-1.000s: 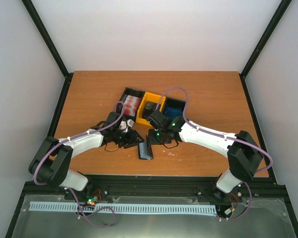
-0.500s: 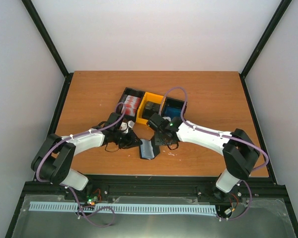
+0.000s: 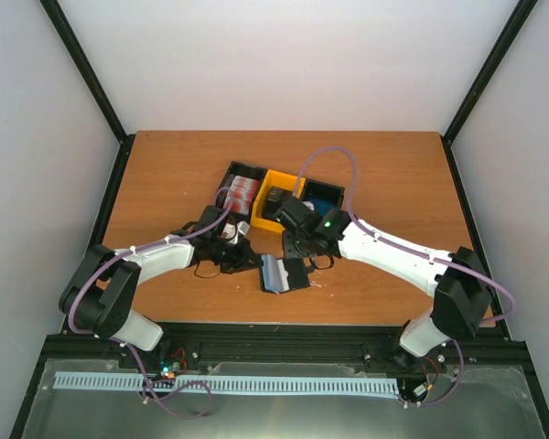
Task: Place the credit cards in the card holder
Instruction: Open the card holder at the center of the board.
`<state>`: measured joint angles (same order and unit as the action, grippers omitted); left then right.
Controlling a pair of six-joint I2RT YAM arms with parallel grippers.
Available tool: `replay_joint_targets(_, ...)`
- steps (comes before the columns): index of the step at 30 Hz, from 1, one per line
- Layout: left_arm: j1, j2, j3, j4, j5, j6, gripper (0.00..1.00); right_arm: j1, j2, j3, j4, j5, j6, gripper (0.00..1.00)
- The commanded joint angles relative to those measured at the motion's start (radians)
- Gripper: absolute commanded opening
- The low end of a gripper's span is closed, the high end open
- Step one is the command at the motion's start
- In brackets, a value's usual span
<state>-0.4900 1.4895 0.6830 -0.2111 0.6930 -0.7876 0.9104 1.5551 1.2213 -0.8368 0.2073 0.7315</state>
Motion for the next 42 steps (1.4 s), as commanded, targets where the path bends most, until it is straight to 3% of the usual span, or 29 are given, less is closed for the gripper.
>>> replay_joint_targets(1,0.003,0.002,0.041,-0.009,0.023,0.002,0.01,0.004,0.009,-0.010,0.089,-0.142,-0.061,0.47)
replay_joint_targets(8,0.002,0.005,0.033,-0.006,0.023,-0.001,0.01,0.018,0.076,-0.044,0.178,-0.276,-0.107,0.54)
replay_joint_targets(16,0.002,0.005,0.033,0.010,0.043,0.003,0.01,0.041,0.187,0.013,0.141,-0.274,-0.133,0.58)
replay_joint_targets(31,0.003,0.012,0.034,0.000,0.034,0.008,0.01,0.054,0.237,0.047,-0.022,-0.056,-0.062,0.51)
replay_joint_targets(42,0.002,0.016,0.036,-0.018,0.013,0.017,0.01,0.057,0.263,0.077,-0.134,0.115,-0.019,0.54)
